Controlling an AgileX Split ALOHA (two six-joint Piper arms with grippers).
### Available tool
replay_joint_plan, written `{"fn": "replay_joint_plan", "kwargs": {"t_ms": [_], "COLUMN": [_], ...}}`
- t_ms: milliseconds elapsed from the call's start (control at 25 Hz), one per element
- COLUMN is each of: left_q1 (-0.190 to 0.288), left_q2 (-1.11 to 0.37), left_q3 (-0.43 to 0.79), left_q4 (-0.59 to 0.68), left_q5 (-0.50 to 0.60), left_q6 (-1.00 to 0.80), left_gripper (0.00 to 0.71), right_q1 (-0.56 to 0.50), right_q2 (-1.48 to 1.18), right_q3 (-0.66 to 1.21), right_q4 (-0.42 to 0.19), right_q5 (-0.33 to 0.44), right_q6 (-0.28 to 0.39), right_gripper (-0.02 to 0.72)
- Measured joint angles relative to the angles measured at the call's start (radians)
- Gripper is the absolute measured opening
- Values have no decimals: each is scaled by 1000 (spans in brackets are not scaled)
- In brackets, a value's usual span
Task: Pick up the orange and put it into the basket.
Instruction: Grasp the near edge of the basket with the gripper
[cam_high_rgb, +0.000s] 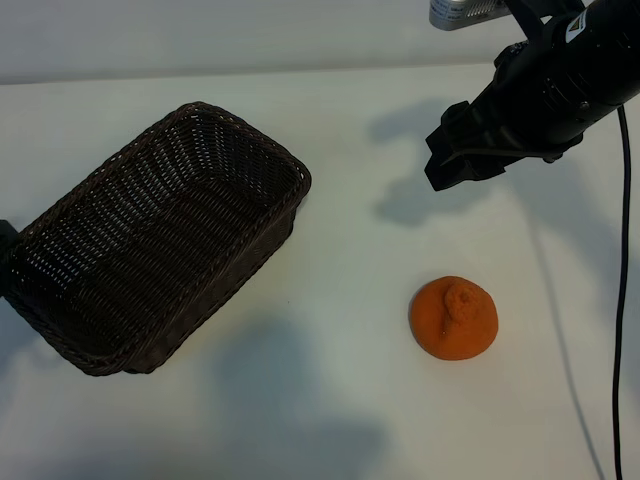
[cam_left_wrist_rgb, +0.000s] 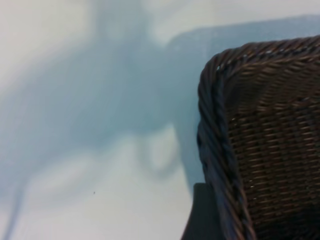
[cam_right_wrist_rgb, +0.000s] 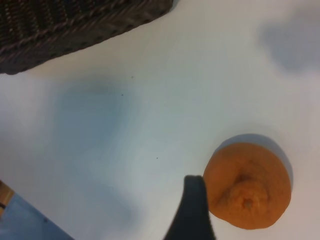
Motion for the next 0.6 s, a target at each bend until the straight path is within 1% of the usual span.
{"fn": "replay_joint_plan", "kwargs": {"t_ms": [160, 360, 520, 600], "left_q1": [0, 0, 0, 0], "left_q2": [33, 37, 37, 37], "left_q3": [0, 0, 0, 0], "left_q4": [0, 0, 0, 0], "left_q5": [23, 57, 108, 104], "left_q6": [-26, -60, -64, -64], "left_gripper": [584, 584, 584, 584], "right_q1": [0, 0, 0, 0], "right_q2": [0, 0, 0, 0], "right_q3": [0, 0, 0, 0], "right_q4": [0, 0, 2, 2], "right_q5": [0, 1, 1, 1], "right_q6": [0, 0, 0, 0], "right_gripper": [578, 578, 578, 578]}}
